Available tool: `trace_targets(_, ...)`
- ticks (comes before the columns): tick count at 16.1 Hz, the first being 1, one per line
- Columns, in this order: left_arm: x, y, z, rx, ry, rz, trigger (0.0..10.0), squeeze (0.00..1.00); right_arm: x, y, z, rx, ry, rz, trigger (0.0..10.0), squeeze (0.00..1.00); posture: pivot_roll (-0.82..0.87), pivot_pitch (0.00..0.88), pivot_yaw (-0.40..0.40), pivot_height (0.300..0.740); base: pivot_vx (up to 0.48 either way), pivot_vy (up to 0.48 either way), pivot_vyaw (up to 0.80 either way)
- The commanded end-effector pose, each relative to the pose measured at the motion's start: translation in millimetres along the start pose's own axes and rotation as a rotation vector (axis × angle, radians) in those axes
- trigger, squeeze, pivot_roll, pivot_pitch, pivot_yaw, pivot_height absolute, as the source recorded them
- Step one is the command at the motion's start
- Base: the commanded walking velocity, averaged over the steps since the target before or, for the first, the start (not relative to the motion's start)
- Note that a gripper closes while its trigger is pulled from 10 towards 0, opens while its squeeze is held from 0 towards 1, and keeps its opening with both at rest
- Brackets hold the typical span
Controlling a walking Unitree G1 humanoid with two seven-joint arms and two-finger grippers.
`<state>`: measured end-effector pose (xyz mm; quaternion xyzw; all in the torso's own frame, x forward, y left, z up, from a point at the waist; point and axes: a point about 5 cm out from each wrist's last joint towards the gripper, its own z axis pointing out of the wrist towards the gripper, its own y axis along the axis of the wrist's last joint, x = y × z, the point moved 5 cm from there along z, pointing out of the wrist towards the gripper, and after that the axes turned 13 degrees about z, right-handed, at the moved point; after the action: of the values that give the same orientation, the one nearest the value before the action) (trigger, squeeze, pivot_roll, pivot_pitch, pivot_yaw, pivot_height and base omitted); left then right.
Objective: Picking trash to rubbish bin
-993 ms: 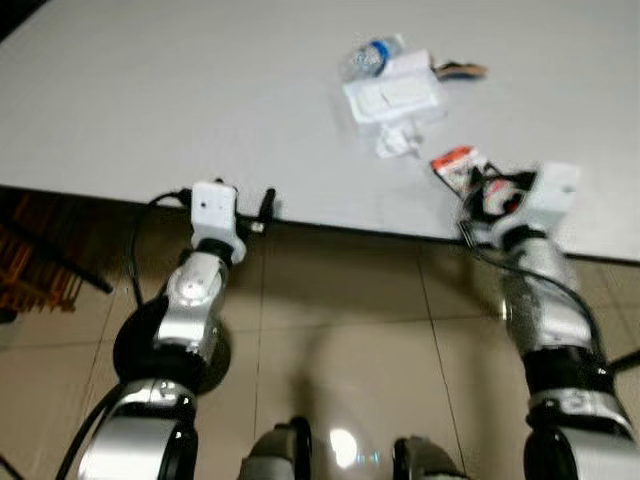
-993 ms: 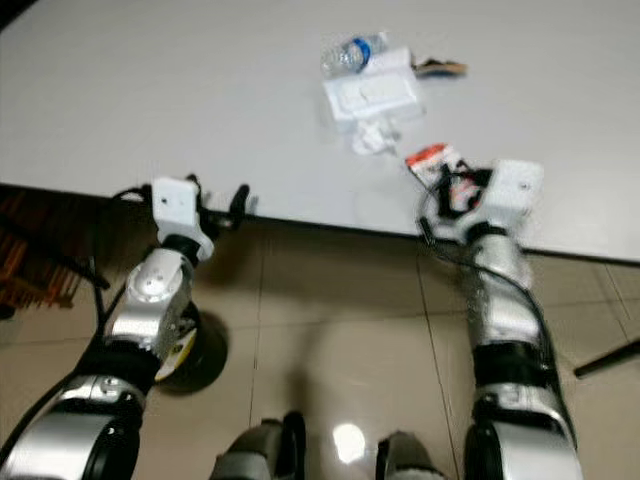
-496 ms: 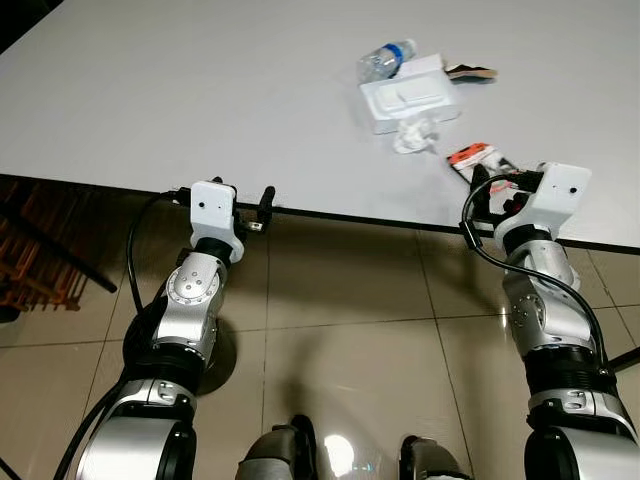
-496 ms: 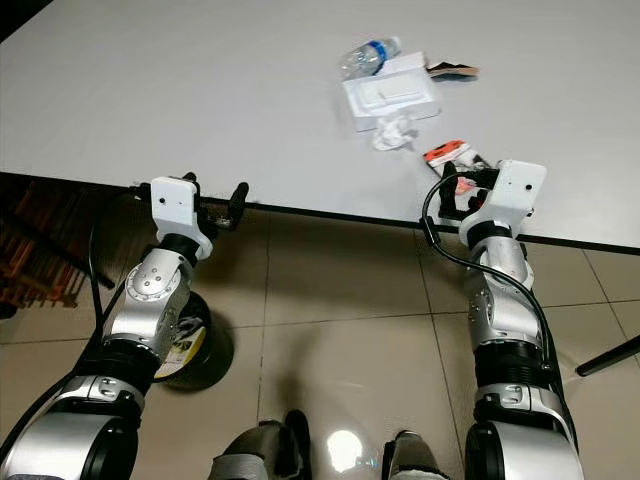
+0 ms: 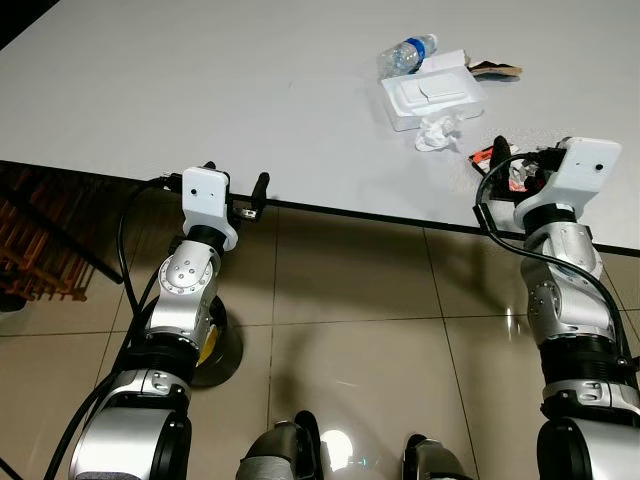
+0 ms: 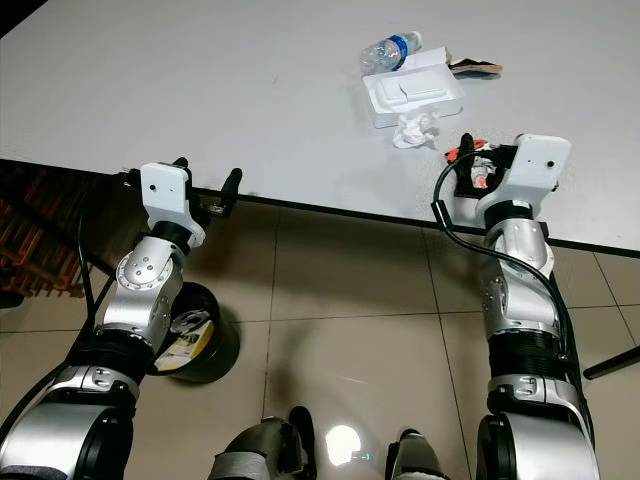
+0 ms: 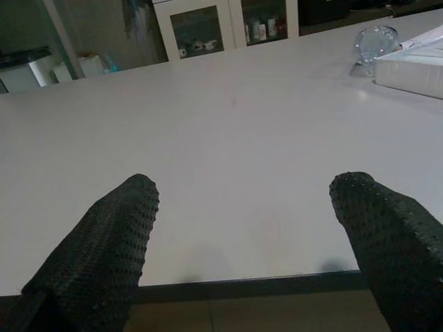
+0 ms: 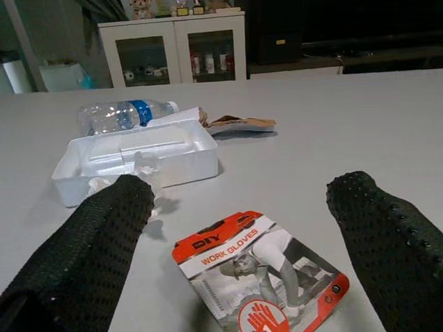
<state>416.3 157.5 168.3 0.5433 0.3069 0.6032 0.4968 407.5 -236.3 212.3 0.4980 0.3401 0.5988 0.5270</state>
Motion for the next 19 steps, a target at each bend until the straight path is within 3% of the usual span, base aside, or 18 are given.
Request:
trace_targets(1,0.1,-3.7,-3.9,0.004,-0.008,0.012,10.0,0.00,1.4,-2.6,-2.7,0.000,0.006,-0.014,10.0,0.00,0.03,0.219,0.118,0.740,0.000,0.000,0.00)
trace_targets(5,0.7,-4.3,-3.6,0.007,-0.006,0.018,10.0,0.00,1.5,-0.6,-1.9,-0.004,0.011,-0.029,10.0,0.00,0.03,0.219,0.118,0.740,0.000,0.000,0.00)
trace_targets(19,2.3,-6.2,-4.3,0.015,0.007,0.042,10.0,0.00,6.3,-8.7,-3.4,0.029,0.030,-0.037,10.0,0.00,0.03,0.222,0.118,0.740,0.000,-0.374,0.00)
